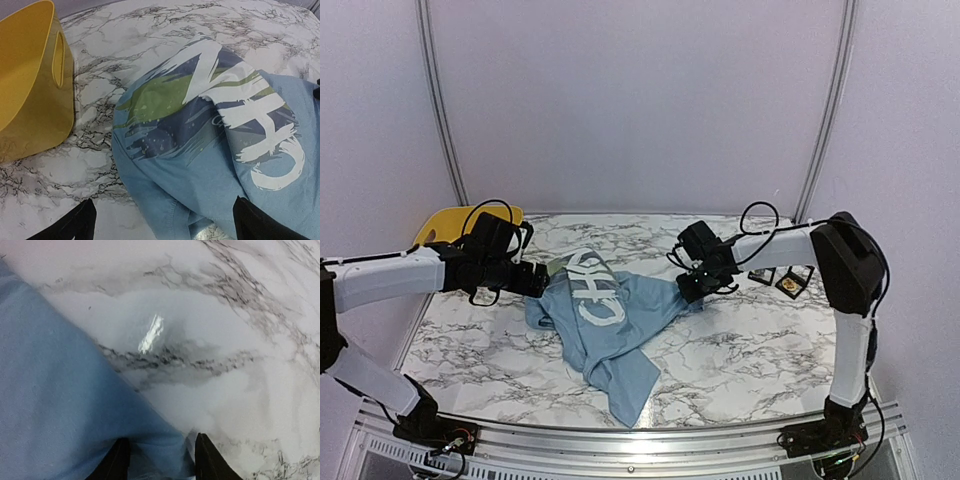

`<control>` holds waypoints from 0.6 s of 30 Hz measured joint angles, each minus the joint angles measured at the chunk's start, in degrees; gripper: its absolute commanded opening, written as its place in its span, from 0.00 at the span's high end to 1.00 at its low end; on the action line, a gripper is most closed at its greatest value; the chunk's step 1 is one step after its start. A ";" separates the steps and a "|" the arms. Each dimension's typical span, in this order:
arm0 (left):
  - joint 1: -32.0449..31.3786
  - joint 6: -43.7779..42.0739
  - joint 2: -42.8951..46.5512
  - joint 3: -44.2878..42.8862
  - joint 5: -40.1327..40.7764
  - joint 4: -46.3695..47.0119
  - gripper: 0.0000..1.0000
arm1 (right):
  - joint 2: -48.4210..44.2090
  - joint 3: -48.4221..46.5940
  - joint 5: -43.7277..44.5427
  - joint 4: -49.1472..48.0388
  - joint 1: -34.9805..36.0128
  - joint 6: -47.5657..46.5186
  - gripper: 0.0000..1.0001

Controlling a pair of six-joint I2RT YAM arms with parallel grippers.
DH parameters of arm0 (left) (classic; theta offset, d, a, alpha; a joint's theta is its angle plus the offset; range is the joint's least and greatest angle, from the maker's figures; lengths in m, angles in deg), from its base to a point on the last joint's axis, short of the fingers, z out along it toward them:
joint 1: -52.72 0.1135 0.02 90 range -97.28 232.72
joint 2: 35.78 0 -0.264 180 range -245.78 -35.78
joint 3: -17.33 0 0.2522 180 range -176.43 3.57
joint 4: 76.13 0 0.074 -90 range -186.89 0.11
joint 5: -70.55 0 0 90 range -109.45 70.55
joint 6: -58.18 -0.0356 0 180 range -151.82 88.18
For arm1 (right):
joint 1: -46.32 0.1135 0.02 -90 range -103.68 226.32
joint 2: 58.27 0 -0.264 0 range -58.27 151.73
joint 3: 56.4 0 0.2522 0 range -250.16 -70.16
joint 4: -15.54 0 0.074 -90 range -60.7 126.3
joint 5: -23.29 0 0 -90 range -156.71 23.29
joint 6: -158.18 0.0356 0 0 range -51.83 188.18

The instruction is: Pin the brooch onto the clothing

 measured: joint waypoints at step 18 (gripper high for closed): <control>-3.39 5.42 0.24 11.67 -0.63 2.29 0.05 | 10.82 -25.40 3.13 7.91 -6.38 -5.14 0.26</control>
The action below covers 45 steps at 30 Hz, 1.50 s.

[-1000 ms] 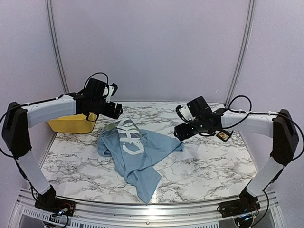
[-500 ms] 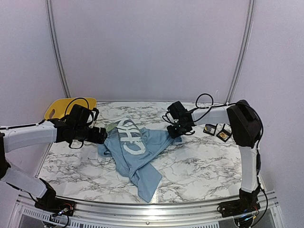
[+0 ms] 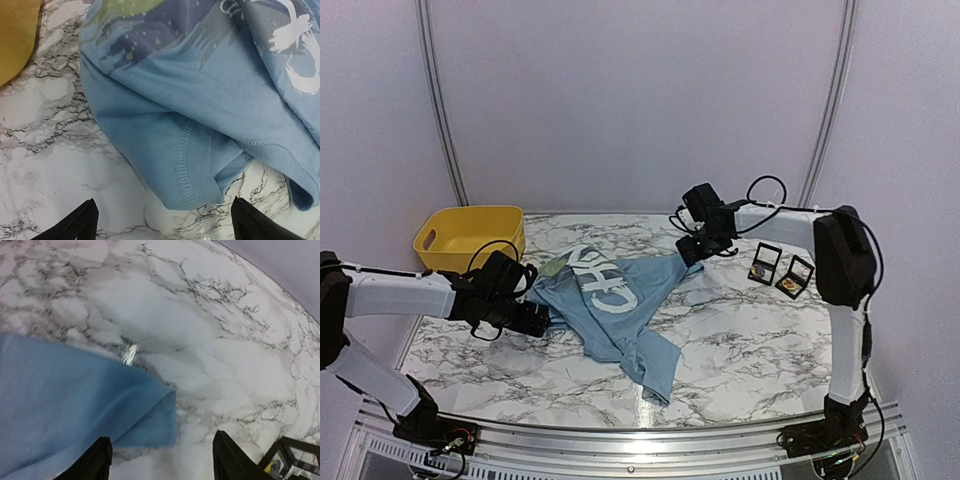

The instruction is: Pin the brooch onto the clothing

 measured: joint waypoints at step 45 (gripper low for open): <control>-3.08 4.55 20.04 3.39 0.59 0.90 1.00 | -47.19 46.80 -33.00 -9.55 35.06 2.38 1.00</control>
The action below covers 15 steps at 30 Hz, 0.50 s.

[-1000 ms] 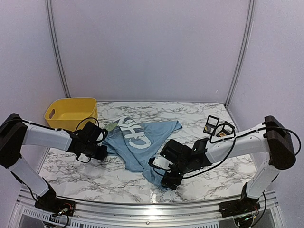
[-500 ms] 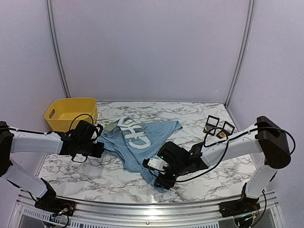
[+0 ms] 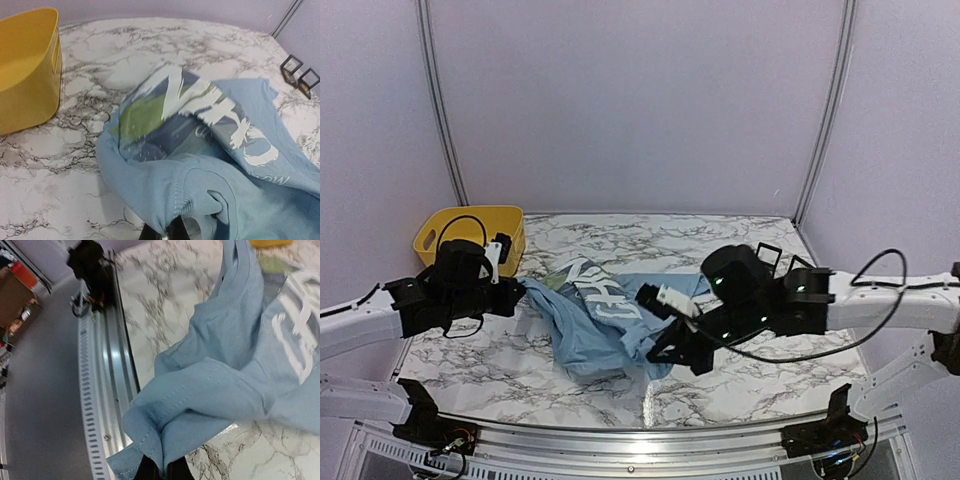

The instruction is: Pin the brooch onto the clothing

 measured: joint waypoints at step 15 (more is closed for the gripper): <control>8.57 -19.45 -35.17 -53.99 7.26 -1.81 1.00 | 18.51 -35.56 -3.39 -21.81 -46.90 16.83 1.00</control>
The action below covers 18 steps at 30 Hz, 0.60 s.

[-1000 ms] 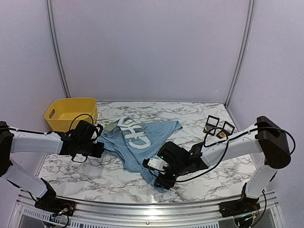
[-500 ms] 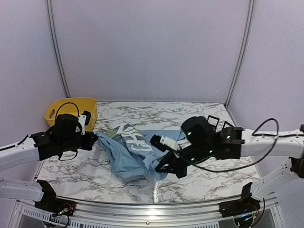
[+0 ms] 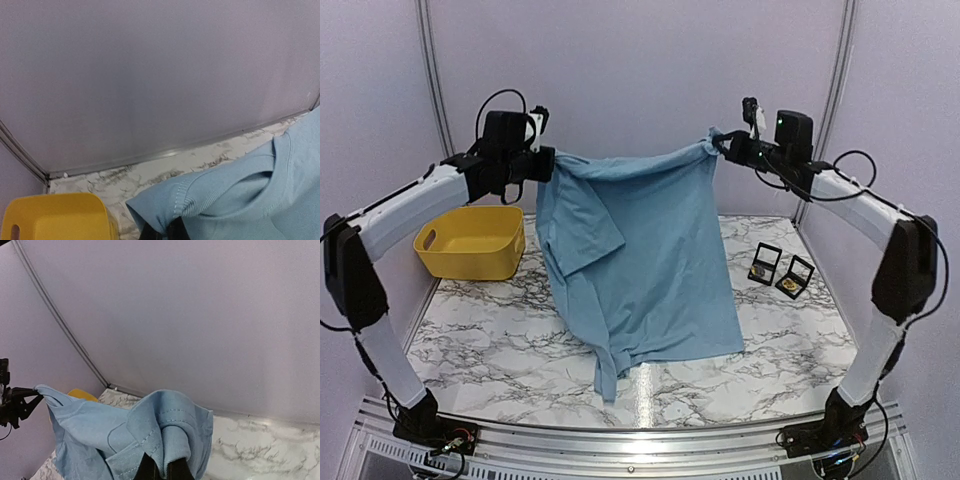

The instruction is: Pin the brooch onto the clothing

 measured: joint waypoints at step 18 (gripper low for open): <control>0.48 -15.89 3.15 -13.00 -1.40 0.68 1.00 | -13.86 -2.03 -2.78 -2.54 -5.40 1.60 1.00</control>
